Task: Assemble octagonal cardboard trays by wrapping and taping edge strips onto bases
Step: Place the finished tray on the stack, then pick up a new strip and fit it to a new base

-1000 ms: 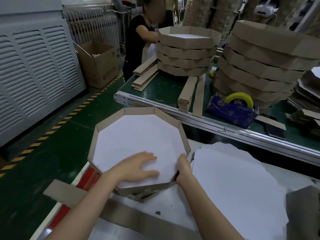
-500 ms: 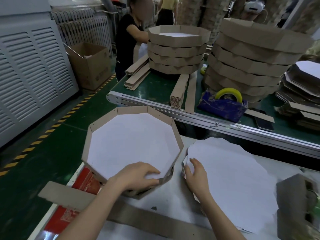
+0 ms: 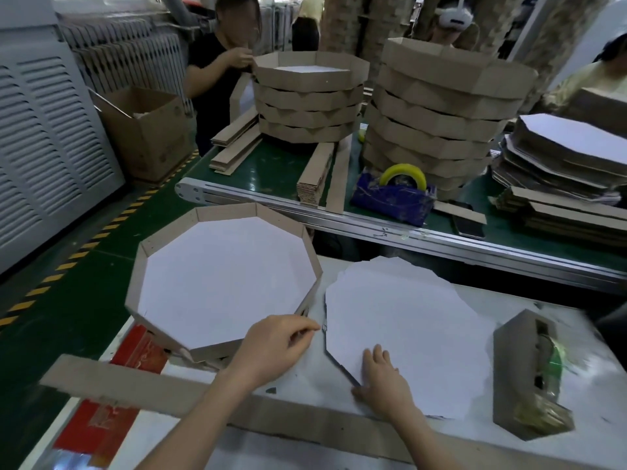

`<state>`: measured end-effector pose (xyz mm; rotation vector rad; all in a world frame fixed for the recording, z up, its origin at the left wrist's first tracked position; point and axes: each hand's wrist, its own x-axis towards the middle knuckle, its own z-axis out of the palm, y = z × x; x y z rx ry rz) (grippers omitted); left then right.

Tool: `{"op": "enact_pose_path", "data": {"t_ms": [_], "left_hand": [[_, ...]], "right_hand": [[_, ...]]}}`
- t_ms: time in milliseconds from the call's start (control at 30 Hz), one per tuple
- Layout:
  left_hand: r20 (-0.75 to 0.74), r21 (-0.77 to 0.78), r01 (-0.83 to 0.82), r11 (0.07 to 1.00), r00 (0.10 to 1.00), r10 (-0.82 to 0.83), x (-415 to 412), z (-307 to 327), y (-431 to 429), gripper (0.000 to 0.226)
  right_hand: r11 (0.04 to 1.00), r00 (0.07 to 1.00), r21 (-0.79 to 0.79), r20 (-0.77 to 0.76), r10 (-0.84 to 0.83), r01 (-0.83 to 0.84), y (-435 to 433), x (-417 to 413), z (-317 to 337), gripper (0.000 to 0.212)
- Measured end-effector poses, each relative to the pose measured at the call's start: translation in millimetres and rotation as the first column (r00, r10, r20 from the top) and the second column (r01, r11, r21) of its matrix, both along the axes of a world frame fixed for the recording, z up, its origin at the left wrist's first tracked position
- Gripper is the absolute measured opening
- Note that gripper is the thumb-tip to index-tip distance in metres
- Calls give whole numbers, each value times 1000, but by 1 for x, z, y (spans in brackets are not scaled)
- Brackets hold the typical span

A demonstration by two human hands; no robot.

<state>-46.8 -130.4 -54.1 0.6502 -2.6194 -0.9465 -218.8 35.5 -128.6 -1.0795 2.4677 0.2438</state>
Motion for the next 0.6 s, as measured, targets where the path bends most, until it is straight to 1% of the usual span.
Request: {"op": "enact_pose_path", "data": {"t_ms": [67,100,133,167,200,233,300,333,400,467,533,600], "left_hand": [[-15,27,15,1000,1000,-15,-3,3,11,22],[-23,35,27,999,999,-26,-5,6,17,22],[-29,37,40,999,999,-39,-8,9,24,22],[-36,33,54,998,998,-53,-10,12,29,22],[-43,24,68,997,997,-67,-12,16,35,22],[-55,12,79,997,995,-78,-14,20,40,22],[-103,0,85,996,991,-84,-17,29,47,20],[-136,3,77,997,988,-76,-18,34,49,20],[-206,-3,47,999,977,-46,-19,48,52,25],[-258,-37,28,999,965,-37,-22,66,56,37],[-284,-106,32,994,957,-61,-25,90,60,50],[-296,-179,37,983,951,-90,-30,118,69,66]], "right_hand": [[999,997,-24,-74,23,-25,5,6,8,55],[994,986,-90,-163,39,-54,9,10,11,54],[987,971,-123,-225,76,-106,13,13,16,58],[984,953,-110,-285,106,-143,17,16,24,66],[972,923,-142,-363,126,-189,22,16,29,72],[963,914,-192,-393,100,-188,24,15,36,71],[944,875,-259,-480,60,-207,21,10,62,57],[944,878,-273,-477,36,-187,19,7,79,51],[934,868,-316,-497,-13,-167,19,-10,99,48],[920,894,-366,-446,-41,-140,25,-21,129,47],[878,900,-465,-422,-108,-112,35,-25,165,46],[814,899,-568,-409,-155,-118,50,-24,200,40]]}}
